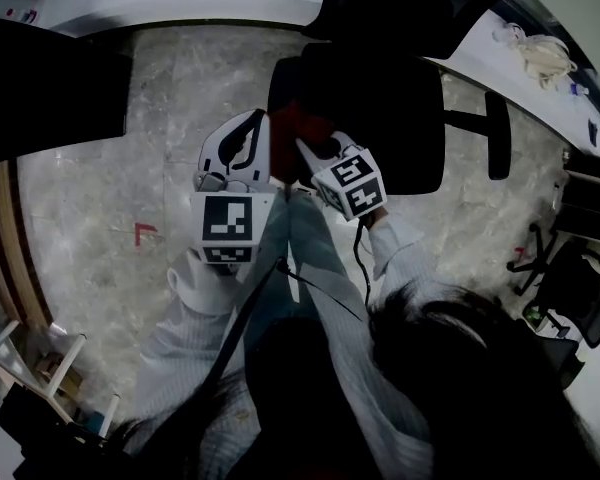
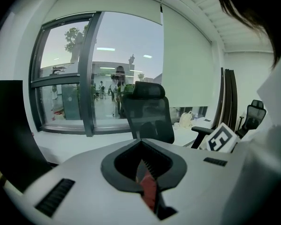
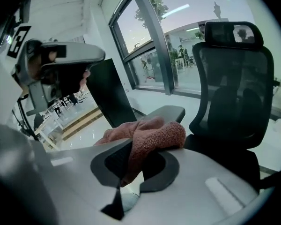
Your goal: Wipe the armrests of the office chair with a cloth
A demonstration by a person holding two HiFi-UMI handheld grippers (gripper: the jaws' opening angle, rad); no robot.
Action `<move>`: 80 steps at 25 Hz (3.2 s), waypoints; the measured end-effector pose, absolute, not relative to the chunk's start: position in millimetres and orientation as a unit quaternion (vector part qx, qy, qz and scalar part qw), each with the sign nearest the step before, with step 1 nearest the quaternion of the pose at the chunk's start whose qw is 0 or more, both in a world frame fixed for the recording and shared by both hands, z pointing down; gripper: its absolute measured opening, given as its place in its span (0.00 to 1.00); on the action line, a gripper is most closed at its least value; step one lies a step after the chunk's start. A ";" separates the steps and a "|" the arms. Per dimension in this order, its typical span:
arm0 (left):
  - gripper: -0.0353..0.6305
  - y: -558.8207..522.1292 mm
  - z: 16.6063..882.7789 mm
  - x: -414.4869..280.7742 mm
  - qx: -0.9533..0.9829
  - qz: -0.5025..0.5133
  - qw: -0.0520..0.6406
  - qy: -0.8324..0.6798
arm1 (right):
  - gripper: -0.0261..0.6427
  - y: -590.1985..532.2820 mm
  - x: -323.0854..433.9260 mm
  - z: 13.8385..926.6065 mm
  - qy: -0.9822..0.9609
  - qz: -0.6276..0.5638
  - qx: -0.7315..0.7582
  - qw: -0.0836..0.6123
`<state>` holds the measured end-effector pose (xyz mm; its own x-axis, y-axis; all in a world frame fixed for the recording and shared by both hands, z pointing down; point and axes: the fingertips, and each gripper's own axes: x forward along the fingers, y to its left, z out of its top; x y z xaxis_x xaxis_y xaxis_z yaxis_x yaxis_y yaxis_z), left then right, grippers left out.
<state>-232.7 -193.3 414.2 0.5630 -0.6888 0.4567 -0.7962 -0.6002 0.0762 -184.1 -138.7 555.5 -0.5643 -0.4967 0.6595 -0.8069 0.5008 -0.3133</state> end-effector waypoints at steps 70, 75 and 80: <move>0.06 -53.0 312.7 335.2 0.902 0.155 0.055 -0.399 | 0.08 20.7 392.2 402.8 -0.819 0.211 0.511 0.152; 0.06 -55.9 349.9 311.8 0.889 0.179 0.078 -0.415 | 0.08 26.5 375.9 506.1 -0.802 0.275 0.477 0.231; 0.06 -51.9 390.8 298.0 0.877 0.211 0.087 -0.422 | 0.08 -4.9 393.8 550.9 -0.776 0.257 0.496 0.293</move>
